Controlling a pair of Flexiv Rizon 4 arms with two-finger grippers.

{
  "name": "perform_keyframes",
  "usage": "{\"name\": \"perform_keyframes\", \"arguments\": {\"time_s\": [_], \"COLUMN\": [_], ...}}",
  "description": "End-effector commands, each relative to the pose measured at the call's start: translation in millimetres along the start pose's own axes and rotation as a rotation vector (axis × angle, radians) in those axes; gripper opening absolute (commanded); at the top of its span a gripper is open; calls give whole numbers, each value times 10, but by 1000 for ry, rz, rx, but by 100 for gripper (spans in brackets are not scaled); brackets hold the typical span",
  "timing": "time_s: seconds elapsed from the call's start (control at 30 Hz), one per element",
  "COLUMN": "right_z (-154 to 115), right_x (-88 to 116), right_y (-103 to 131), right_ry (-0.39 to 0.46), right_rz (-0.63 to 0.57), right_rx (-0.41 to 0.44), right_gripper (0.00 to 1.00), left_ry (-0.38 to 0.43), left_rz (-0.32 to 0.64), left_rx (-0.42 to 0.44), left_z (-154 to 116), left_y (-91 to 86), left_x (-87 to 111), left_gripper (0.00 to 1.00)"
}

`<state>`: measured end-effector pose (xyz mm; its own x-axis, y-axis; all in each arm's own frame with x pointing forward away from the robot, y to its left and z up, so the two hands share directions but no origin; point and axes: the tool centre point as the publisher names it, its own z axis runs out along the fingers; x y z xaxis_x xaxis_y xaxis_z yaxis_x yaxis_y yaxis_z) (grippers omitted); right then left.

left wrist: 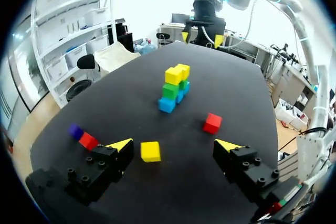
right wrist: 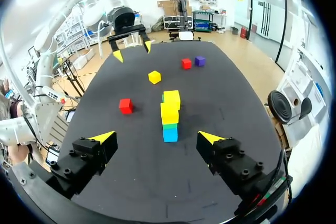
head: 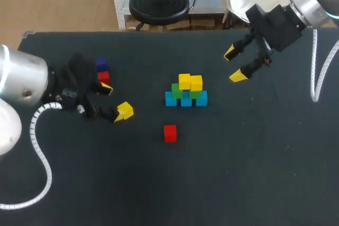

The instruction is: Place the blue cubes, place green cubes on the blue cubes, place the yellow cubes on the green cubes, then place the red cubes on the yellow cubes, and place purple cube on the red cubes.

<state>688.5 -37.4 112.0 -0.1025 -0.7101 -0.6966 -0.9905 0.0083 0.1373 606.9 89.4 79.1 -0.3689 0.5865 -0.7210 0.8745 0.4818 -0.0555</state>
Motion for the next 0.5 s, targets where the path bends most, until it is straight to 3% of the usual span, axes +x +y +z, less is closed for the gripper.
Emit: {"name": "perform_keyframes", "arguments": {"time_s": [0.03, 0.2, 0.43, 0.5], "right_z": [2, 2, 2, 2], "right_x": [1, 1, 1, 1], "right_y": [-1, -1, -1, -1], "right_ry": [0, 0, 0, 0], "right_rz": [0, 0, 0, 0], "right_rx": [1, 1, 1, 1], "right_gripper": [100, 100, 100, 100], "left_ry": [-2, 25, 57, 41], "left_rz": [2, 5, -64, -124], "left_rx": [18, 68, 31, 45], "left_z": [46, 251, 372, 374], "left_y": [-93, -159, 87, 152], "left_x": [2, 25, 167, 209], "left_gripper": [100, 100, 100, 100]}}
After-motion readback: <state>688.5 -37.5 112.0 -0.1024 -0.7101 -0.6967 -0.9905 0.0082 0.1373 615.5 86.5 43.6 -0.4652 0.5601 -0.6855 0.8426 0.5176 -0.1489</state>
